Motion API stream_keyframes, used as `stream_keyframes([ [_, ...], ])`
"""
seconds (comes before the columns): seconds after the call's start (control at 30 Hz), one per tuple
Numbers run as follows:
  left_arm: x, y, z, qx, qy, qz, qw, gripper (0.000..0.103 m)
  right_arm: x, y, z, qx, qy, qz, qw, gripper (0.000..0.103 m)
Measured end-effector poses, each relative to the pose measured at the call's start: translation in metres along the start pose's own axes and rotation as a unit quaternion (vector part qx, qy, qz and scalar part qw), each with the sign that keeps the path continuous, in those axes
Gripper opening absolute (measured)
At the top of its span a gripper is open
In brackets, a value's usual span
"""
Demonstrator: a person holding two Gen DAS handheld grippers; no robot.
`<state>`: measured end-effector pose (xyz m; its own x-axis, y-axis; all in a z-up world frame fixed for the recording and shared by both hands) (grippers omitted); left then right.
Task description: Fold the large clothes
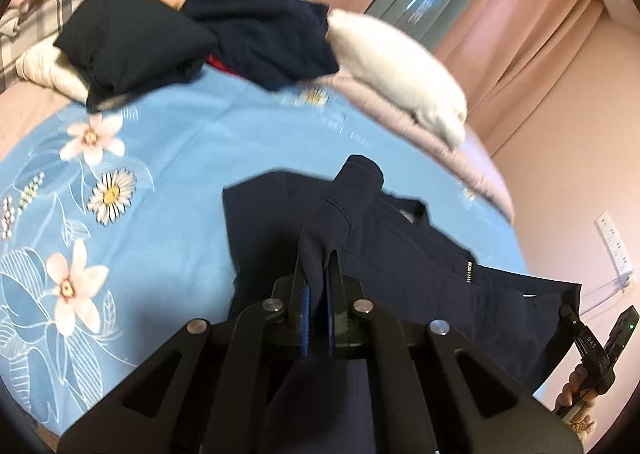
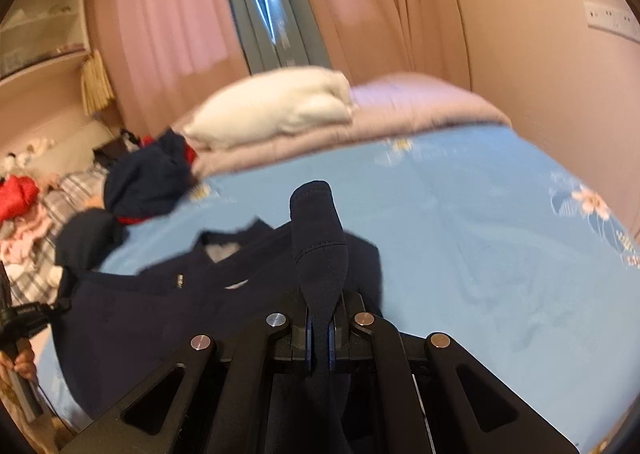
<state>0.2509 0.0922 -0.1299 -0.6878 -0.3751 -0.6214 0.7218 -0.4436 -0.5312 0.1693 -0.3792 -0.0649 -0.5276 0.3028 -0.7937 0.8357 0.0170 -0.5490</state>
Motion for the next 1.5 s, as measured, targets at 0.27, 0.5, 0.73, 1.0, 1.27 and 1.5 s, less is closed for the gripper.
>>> stream_keyframes([
  [0.27, -0.045, -0.024, 0.02, 0.019, 0.011, 0.061, 0.9979, 0.005, -0.052, 0.009, -0.025, 0.004, -0.024, 0.047, 0.999, 0.005],
  [0.5, -0.087, 0.004, 0.025, 0.009, 0.025, 0.067, 0.9974, 0.005, -0.086, 0.049, -0.043, 0.005, -0.032, 0.042, 0.999, 0.005],
  [0.73, -0.113, 0.07, -0.001, -0.026, 0.01, 0.036, 0.999, 0.005, -0.098, 0.111, -0.06, 0.021, -0.04, 0.011, 0.999, 0.005],
  [1.0, -0.103, 0.146, -0.041, -0.077, 0.001, -0.032, 0.9965, 0.005, -0.064, 0.208, -0.063, 0.051, -0.044, -0.086, 0.994, 0.005],
  [1.27, -0.085, 0.182, -0.078, -0.128, -0.016, -0.091, 0.9875, 0.012, -0.03, 0.25, -0.045, 0.094, -0.03, -0.176, 0.979, 0.005],
  [1.5, -0.089, 0.144, -0.066, -0.136, 0.001, -0.048, 0.9895, 0.053, -0.037, 0.224, -0.032, 0.085, 0.003, -0.165, 0.983, 0.054],
])
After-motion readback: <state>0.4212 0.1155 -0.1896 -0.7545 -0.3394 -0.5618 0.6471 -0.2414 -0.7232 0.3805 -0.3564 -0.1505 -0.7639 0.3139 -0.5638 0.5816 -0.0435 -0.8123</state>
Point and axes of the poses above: each gripper's, at about its wrist camera, not at the fingertips, and y roughly the way its jaws point, z to its right, x to its underside, the point moved 3 cm from there along y, roughly the way its jaws point, and after that the axes turned 9 degrees about x, right-handed, at the moved point
